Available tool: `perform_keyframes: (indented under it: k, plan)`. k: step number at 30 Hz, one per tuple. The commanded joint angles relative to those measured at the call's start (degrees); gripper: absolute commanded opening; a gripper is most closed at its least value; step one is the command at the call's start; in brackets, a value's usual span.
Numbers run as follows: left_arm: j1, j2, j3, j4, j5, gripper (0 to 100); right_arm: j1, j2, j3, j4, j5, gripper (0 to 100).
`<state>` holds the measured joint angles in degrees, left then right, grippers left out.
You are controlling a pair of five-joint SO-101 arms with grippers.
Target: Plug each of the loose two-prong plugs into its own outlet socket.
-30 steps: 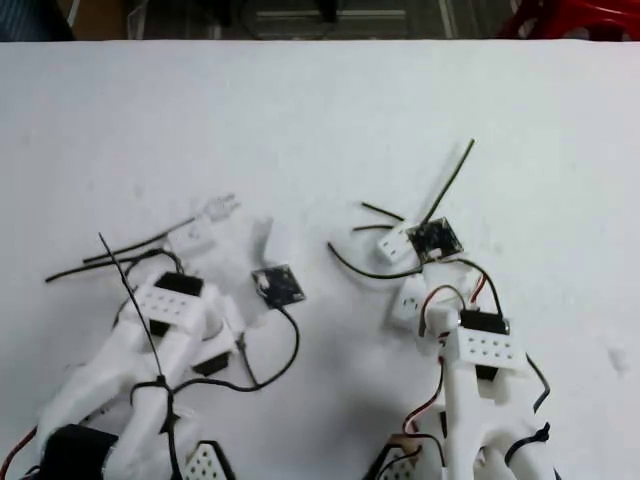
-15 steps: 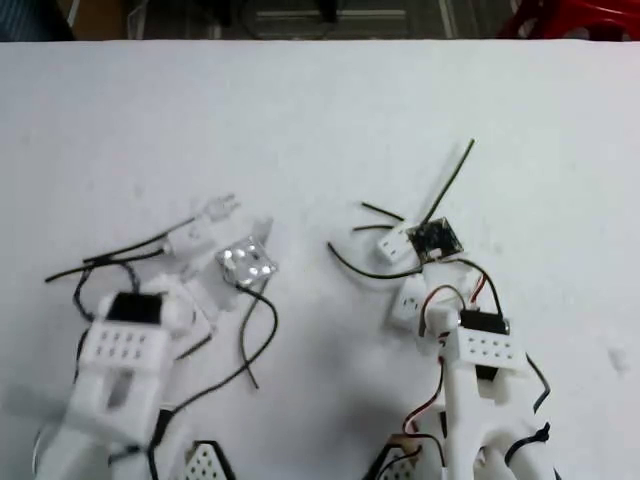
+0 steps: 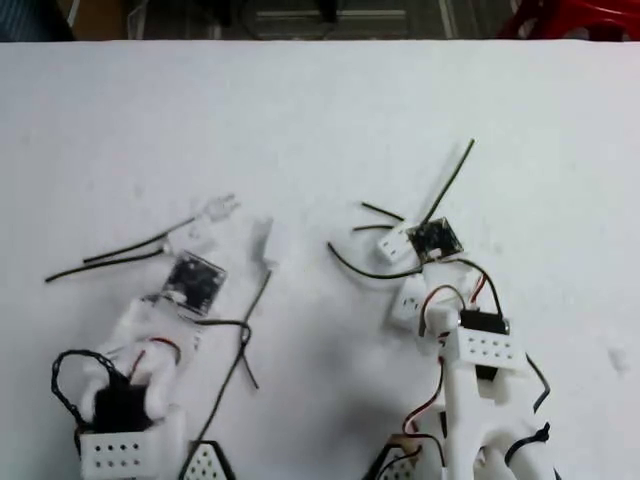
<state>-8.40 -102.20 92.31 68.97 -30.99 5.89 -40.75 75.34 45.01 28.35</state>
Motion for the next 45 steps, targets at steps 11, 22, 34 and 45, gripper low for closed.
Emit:
perform_keyframes:
  k: [11,22,34,45]
  plan:
    - [-12.9,1.7,-1.5,-6.9,8.6,2,-8.6,-0.9,-32.6,21.1,-0.4,2.0]
    - [-14.9,1.7,-1.9,-6.9,8.8,2,-33.5,24.7,-54.6,14.3,-9.3,2.0]
    - [-14.6,1.7,-1.8,-6.9,8.7,2,-40.7,58.7,-80.4,9.1,-9.3,2.0]
    - [-13.4,1.7,-1.8,-6.7,8.7,2,-41.2,63.8,-85.9,19.6,-9.3,2.0]
